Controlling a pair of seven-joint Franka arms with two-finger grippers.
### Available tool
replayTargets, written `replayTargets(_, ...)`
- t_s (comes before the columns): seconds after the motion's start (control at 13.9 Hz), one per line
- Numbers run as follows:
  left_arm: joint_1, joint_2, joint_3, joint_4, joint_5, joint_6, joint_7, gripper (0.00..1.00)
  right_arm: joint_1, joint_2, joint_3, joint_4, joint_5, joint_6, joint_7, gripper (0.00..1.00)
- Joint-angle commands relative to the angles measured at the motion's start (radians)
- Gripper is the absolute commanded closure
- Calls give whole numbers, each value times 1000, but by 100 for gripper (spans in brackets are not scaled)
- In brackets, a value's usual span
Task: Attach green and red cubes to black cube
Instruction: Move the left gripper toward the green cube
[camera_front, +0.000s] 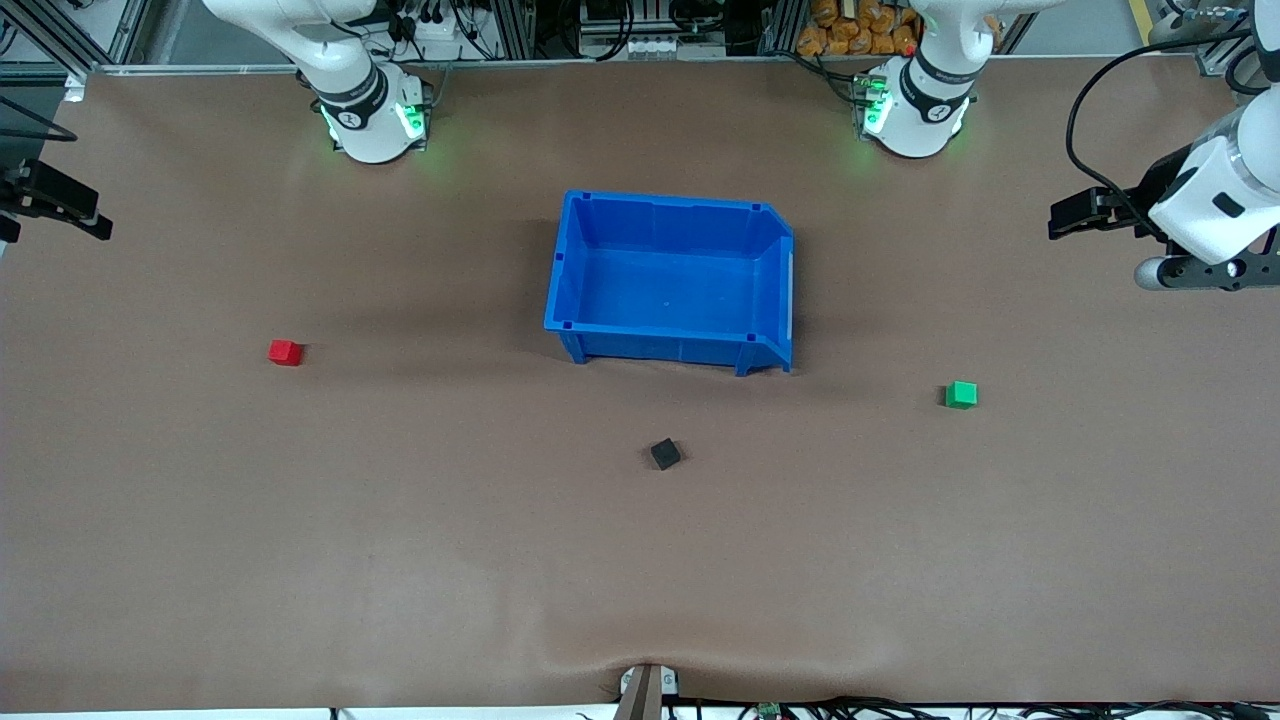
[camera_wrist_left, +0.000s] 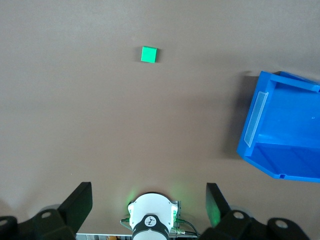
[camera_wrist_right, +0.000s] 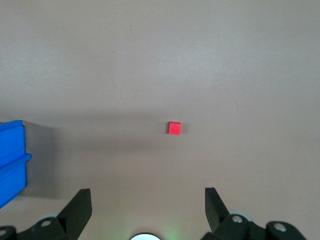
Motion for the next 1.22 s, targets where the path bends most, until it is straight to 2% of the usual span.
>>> replayTargets(0.0,-2,36,-2,15,20,-19,4,0,8,-26,-6,-23,-10,3,-6,0)
replayTargets(0.29,-9,67,-2,44,23,48,1,0,10,-26,-8,-23,-10,3,-6,0)
replayTargets(0.43,-14,76,-5,44,62,90,-1,0,11,-26,-8,-22,-10,7,-6,0)
replayTargets(0.79,-14,147,-5,43,60,173,-4,0,10,-22,-8,-16,-10,12,-6,0)
replayTargets(1.01,-12,191,-6,34,59,206,-2,0,10,-20,-9,-10,-10,12,-3,0)
replayTargets(1.15,-9,202,-11,-10,59,271,-1,0,10,-20,-9,-10,-10,12,-4,0)
